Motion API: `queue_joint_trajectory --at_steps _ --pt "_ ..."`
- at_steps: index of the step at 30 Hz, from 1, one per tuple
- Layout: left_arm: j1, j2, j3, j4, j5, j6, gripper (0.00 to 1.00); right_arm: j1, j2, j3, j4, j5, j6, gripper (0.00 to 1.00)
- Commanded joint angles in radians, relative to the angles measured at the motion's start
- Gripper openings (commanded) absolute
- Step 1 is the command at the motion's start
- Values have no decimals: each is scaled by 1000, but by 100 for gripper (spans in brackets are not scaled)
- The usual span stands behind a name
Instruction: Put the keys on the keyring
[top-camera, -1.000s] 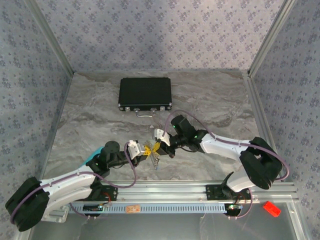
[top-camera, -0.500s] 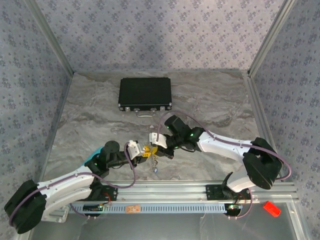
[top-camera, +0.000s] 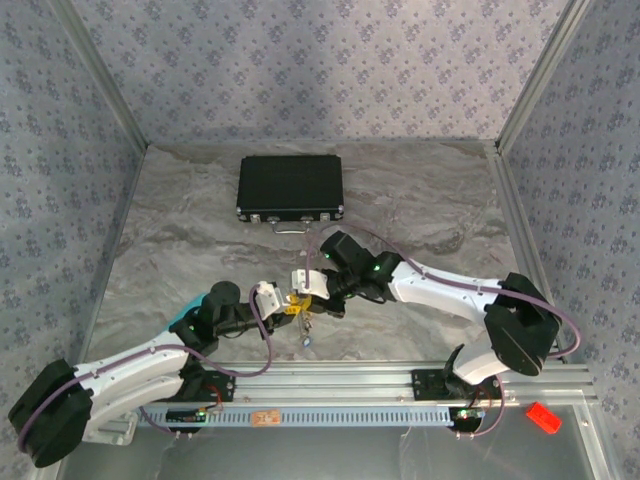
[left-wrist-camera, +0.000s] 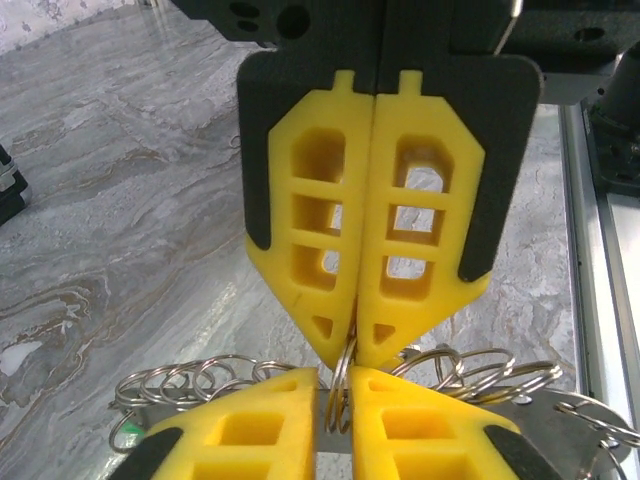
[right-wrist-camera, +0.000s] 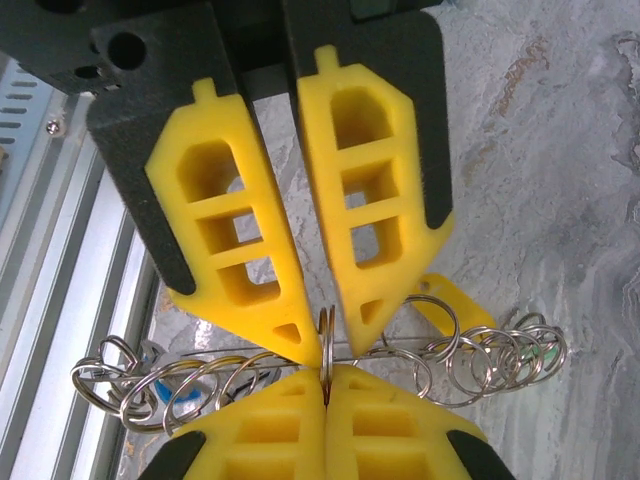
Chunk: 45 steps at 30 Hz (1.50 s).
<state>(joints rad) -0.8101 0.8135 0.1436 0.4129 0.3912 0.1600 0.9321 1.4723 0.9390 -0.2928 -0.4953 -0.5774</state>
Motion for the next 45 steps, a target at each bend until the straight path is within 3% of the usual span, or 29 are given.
queue_joint_trajectory --at_steps 1,3,7,11,19,45 --pt "-1 3 39 43 16 8 8 8 4 17 -14 -22 -10 0" --pt "-2 9 34 63 20 3 3 -1 -14 -6 29 -35 14 3" --pt "-1 24 11 108 19 -13 0 -55 -66 -78 137 -96 87 23" --pt "-1 47 -14 161 17 -33 0 -105 -111 -167 266 -148 166 28" --pt "0 123 -34 269 26 -71 0 -129 -130 -234 343 -173 214 29" --pt "-1 118 -23 253 32 -67 0 -117 -80 -246 311 -170 192 21"
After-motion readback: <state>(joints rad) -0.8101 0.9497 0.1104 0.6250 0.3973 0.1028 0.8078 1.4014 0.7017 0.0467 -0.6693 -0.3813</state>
